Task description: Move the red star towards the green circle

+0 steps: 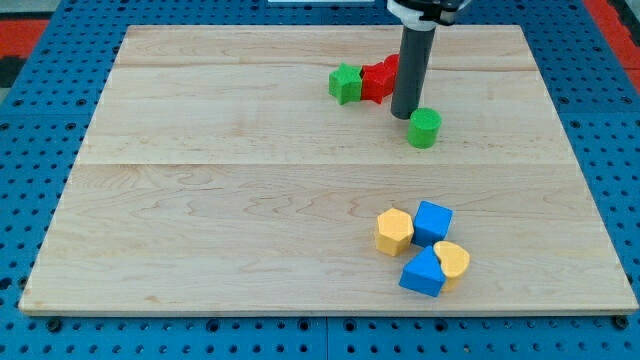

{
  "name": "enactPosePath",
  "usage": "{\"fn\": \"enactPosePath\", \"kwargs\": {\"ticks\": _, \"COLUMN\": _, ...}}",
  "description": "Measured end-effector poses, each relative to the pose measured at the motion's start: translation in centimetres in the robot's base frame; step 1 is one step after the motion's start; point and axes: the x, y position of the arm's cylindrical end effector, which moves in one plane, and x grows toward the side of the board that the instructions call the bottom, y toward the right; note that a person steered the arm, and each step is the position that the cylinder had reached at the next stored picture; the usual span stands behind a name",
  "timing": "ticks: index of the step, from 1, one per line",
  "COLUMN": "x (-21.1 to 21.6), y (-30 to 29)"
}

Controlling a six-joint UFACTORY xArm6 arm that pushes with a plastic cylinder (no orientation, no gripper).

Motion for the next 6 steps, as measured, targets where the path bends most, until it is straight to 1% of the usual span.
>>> {"fn": "enactPosePath", "kwargs": {"ticks": 1, "x": 1.8, "y": -2.3}}
{"fn": "enactPosePath", "kwargs": {"ticks": 2, "x": 1.8, "y": 3.3}}
{"fn": "enactPosePath", "kwargs": {"ticks": 3, "x": 1.8, "y": 4.1}}
{"fn": "enactPosePath", "kwargs": {"ticks": 4, "x": 1.8, "y": -4.0}}
{"fn": "enactPosePath", "kwargs": {"ticks": 5, "x": 0.5, "y": -11.8}}
{"fn": "enactPosePath", "kwargs": {"ticks": 6, "x": -4.6, "y": -11.1}}
